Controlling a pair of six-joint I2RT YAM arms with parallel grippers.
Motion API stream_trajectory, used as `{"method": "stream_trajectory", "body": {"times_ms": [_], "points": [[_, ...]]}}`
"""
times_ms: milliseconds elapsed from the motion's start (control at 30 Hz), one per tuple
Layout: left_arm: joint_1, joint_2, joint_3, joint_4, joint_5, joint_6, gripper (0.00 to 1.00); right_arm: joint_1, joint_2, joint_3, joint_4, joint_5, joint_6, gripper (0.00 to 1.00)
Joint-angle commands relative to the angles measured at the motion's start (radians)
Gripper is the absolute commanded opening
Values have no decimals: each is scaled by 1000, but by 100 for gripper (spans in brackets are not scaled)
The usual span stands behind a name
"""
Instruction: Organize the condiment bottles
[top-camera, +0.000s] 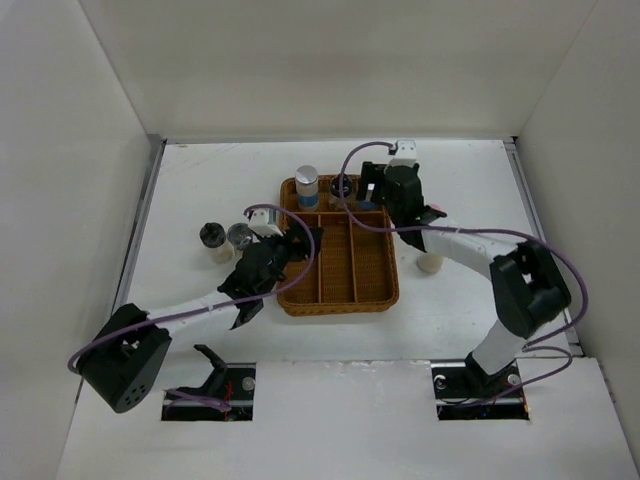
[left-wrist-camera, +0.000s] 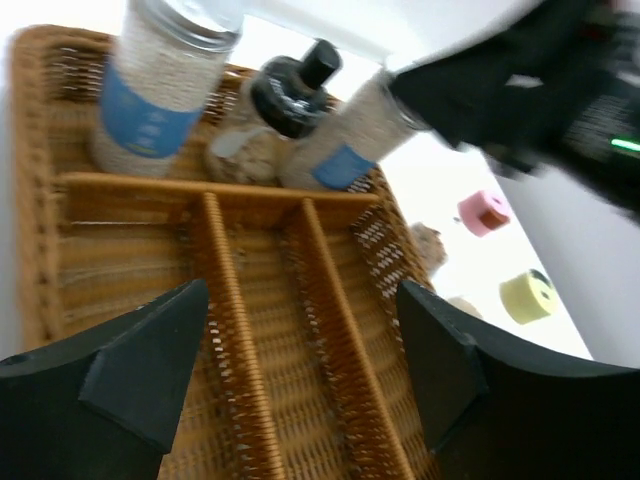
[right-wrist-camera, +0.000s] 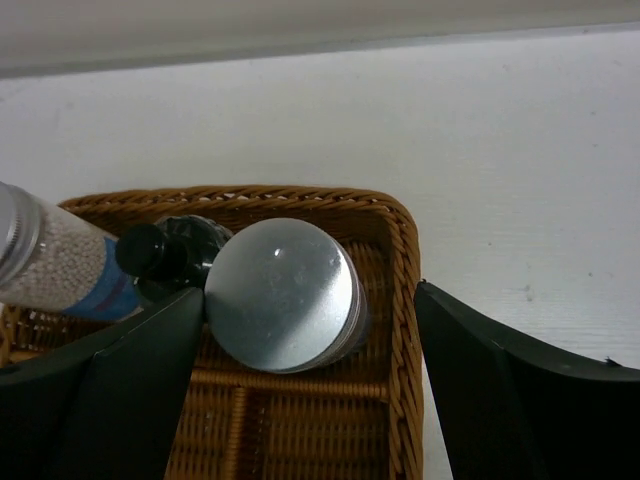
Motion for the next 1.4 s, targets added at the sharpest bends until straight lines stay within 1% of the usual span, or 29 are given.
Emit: {"method": "stream_trajectory", "body": {"times_ms": [0, 133, 200, 233, 300, 333, 367, 400, 433, 500, 533, 567, 667, 700, 767, 933, 1133, 1300, 1367], "points": [[13, -78, 76, -134, -103, 42, 77, 15, -162, -57, 60, 61, 66, 92], [19, -176, 121, -331, -218, 82, 82, 26, -322, -211, 74, 121, 138, 91], [26, -232, 141, -430, -269, 109, 83, 29, -414, -307, 103, 145, 184, 82], [33, -261, 148, -486, -306, 118, 84, 32, -457, -358, 127, 148, 207, 74], [45, -299, 168, -600, -388, 129, 84, 45, -527, -433, 138, 142, 253, 47], [54, -310, 182, -658, -427, 134, 85, 59, -557, -461, 132, 141, 269, 36], [63, -319, 196, -712, -453, 140, 85, 73, -580, -484, 123, 141, 275, 29], [71, -330, 211, -767, -475, 145, 85, 87, -597, -502, 112, 141, 275, 26], [76, -339, 222, -815, -491, 145, 85, 98, -609, -519, 102, 139, 273, 25], [91, -354, 231, -878, -521, 137, 86, 115, -635, -561, 89, 131, 280, 26], [100, -353, 237, -899, -524, 137, 87, 121, -649, -588, 100, 127, 286, 30], [115, -342, 249, -924, -521, 135, 88, 127, -661, -613, 111, 122, 299, 36], [143, -309, 283, -988, -504, 117, 90, 130, -670, -677, 183, 93, 309, 60], [148, -296, 289, -993, -501, 114, 90, 130, -669, -685, 192, 75, 310, 66], [161, -254, 306, -993, -495, 117, 91, 122, -670, -693, 209, 40, 319, 73], [174, -155, 345, -966, -467, 134, 91, 128, -650, -685, 218, 7, 321, 79], [208, -74, 349, -920, -455, 138, 90, 130, -640, -680, 220, -2, 315, 81], [227, -23, 345, -854, -441, 148, 84, 130, -631, -684, 223, -8, 318, 81], [229, -9, 340, -821, -438, 155, 80, 130, -623, -677, 223, -10, 313, 81]]}}
